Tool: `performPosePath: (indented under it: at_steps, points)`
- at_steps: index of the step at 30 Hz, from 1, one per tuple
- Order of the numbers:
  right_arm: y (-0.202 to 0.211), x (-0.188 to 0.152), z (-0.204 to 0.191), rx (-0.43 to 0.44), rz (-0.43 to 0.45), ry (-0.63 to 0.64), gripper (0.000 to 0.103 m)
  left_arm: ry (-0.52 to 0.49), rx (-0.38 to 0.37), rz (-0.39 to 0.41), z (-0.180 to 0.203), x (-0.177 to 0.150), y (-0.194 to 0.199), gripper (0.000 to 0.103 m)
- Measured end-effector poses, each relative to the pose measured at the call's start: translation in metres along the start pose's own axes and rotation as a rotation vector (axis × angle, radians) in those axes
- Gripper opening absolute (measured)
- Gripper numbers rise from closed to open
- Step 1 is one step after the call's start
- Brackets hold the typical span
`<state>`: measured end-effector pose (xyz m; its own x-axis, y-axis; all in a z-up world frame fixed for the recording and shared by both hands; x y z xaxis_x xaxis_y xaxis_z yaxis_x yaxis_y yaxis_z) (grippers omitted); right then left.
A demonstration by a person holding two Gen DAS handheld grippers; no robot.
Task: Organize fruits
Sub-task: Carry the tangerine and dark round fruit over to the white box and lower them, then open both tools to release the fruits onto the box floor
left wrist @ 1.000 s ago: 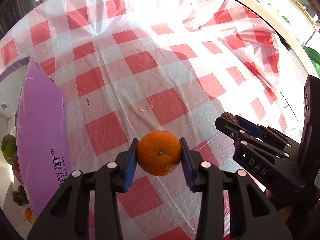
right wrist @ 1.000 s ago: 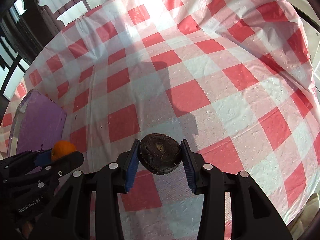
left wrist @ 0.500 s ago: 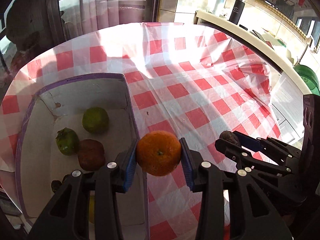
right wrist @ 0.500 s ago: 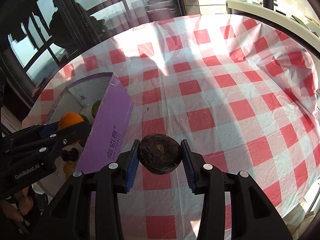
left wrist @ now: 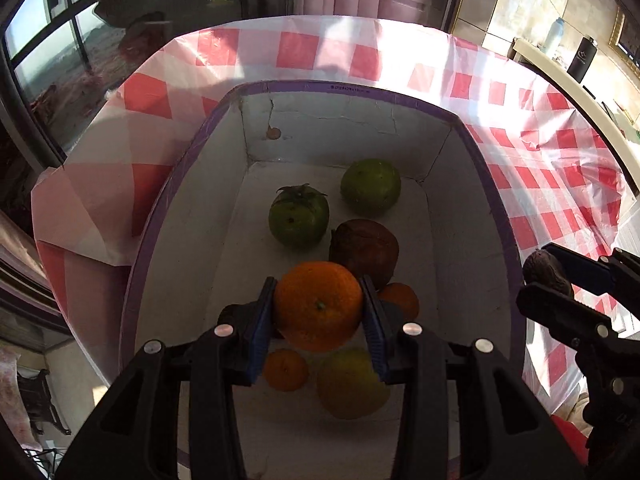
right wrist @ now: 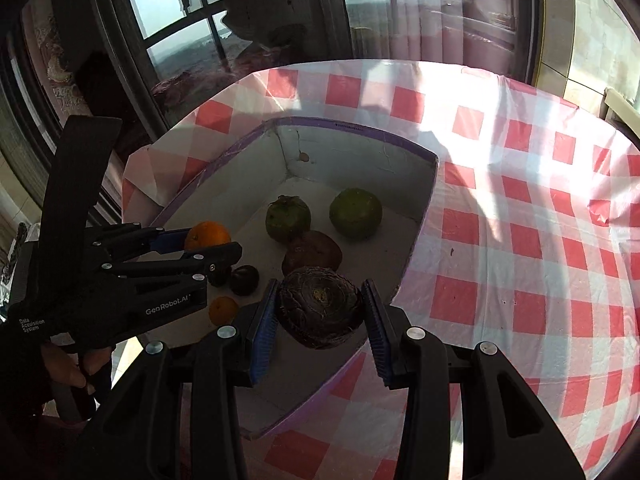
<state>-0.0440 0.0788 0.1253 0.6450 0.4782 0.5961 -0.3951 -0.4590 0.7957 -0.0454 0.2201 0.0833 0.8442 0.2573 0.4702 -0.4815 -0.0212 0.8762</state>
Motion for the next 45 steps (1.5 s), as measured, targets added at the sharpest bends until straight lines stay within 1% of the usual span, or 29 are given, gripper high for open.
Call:
performPosePath:
  at_steps: [3, 5, 8, 11, 13, 14, 16, 19, 20, 23, 25, 28, 29, 31, 32, 34, 41, 45]
  points:
    - [-0.030, 0.007, -0.017, 0.023, -0.104, 0.054, 0.041, 0.041, 0.028, -0.059, -0.021, 0.000, -0.021, 0.041]
    - [-0.050, 0.005, -0.027, 0.025, -0.194, 0.089, 0.041, 0.038, 0.044, -0.077, -0.026, 0.002, -0.030, 0.041]
    - [-0.074, -0.006, -0.042, 0.015, -0.335, 0.162, 0.041, 0.017, 0.059, -0.095, -0.029, 0.010, -0.040, 0.041]
    - [-0.091, -0.019, -0.049, 0.017, -0.445, 0.197, 0.041, -0.012, 0.087, -0.108, -0.029, 0.019, -0.051, 0.041]
    - [-0.101, -0.027, -0.052, 0.013, -0.502, 0.218, 0.041, -0.012, 0.089, -0.133, -0.031, 0.023, -0.060, 0.041]
    - [-0.101, -0.025, -0.052, 0.007, -0.495, 0.221, 0.041, -0.006, 0.084, -0.148, -0.032, 0.024, -0.063, 0.041]
    - [-0.104, -0.020, -0.051, 0.002, -0.518, 0.225, 0.041, -0.006, 0.085, -0.168, -0.032, 0.026, -0.067, 0.041]
    - [-0.107, -0.017, -0.049, -0.035, -0.547, 0.263, 0.041, -0.012, 0.100, -0.195, -0.032, 0.026, -0.073, 0.041]
    - [-0.106, -0.017, -0.048, -0.045, -0.542, 0.265, 0.041, -0.005, 0.101, -0.206, -0.032, 0.026, -0.076, 0.041]
    - [-0.102, -0.017, -0.046, -0.038, -0.535, 0.247, 0.041, 0.035, 0.101, -0.237, -0.039, 0.024, -0.083, 0.041]
    - [-0.106, -0.021, -0.044, -0.087, -0.550, 0.299, 0.041, 0.043, 0.106, -0.255, -0.043, 0.019, -0.089, 0.041]
    - [-0.112, -0.029, -0.044, -0.100, -0.590, 0.338, 0.041, 0.027, 0.110, -0.292, -0.042, 0.014, -0.097, 0.041]
    - [-0.114, -0.032, -0.044, -0.104, -0.603, 0.351, 0.041, 0.022, 0.109, -0.297, -0.041, 0.013, -0.099, 0.043]
    - [-0.117, -0.035, -0.044, -0.096, -0.613, 0.341, 0.041, 0.016, 0.133, -0.307, -0.042, 0.013, -0.103, 0.044]
    - [-0.118, -0.036, -0.044, -0.095, -0.620, 0.340, 0.041, 0.018, 0.140, -0.311, -0.043, 0.012, -0.105, 0.050]
    - [-0.118, -0.037, -0.047, -0.097, -0.621, 0.347, 0.041, 0.017, 0.135, -0.324, -0.043, 0.011, -0.108, 0.053]
    - [-0.114, -0.032, -0.048, -0.094, -0.616, 0.360, 0.042, -0.023, 0.139, -0.299, -0.037, 0.006, -0.101, 0.063]
    - [-0.109, -0.038, -0.061, -0.110, -0.599, 0.380, 0.050, -0.055, 0.150, -0.269, -0.027, 0.004, -0.093, 0.069]
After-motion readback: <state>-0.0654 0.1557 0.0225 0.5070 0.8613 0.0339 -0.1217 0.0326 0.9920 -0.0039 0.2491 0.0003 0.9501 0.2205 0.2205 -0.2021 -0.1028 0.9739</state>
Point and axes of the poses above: each gripper's, at about its wrist camera, not at the fingertips, and y roughly against the way its jaws point, z to its right, x to its top, the point moved 5 cm from there along -y, roughly the way its jaws point, and after that the axes turned 7 degrees about y, right-handed, at the moved point
